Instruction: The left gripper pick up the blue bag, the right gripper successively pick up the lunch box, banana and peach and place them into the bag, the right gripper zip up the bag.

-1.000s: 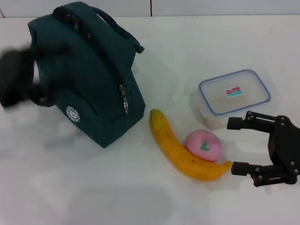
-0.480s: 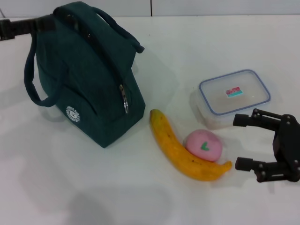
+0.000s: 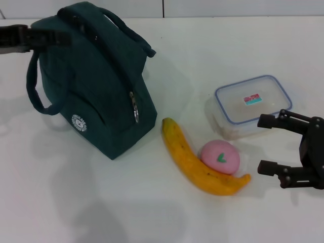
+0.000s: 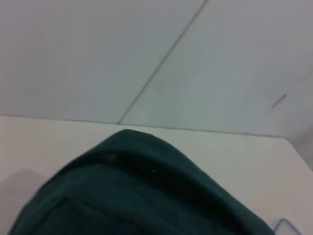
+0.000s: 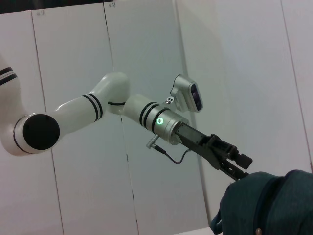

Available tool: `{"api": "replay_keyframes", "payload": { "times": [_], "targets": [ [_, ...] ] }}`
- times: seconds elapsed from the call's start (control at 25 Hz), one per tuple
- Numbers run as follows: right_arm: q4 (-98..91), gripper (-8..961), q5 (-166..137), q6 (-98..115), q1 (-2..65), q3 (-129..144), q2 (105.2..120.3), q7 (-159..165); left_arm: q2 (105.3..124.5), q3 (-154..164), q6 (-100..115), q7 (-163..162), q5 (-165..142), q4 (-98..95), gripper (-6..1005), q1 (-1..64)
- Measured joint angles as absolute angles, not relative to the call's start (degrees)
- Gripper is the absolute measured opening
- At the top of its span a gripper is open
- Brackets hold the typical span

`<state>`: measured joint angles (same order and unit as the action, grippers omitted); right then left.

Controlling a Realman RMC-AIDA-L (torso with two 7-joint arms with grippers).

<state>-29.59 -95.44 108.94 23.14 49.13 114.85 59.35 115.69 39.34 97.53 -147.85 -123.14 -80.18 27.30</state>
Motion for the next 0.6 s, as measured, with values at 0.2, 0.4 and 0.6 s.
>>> {"api": "replay_keyframes", "payload": {
  "times": [0.2, 0.4, 0.6],
  "targets": [
    [-28.79, 875, -95.30, 108.93, 23.02, 49.09, 114.60, 58.84, 116.35, 43.43, 96.92, -149.03, -124.96, -80.50, 891, 28.14],
    [-28.70, 875, -95.18, 108.47, 22.65, 49.04, 114.57, 58.26, 117.49, 45.59, 94.27, -149.36, -132.85, -80.23, 890, 30.09],
    [-28.55, 874, -95.17, 108.23, 22.56, 49.04, 114.55, 58.13, 118.05, 45.63, 93.28, -149.47, -136.62, -79.08, 878, 31.26]
  ]
}}
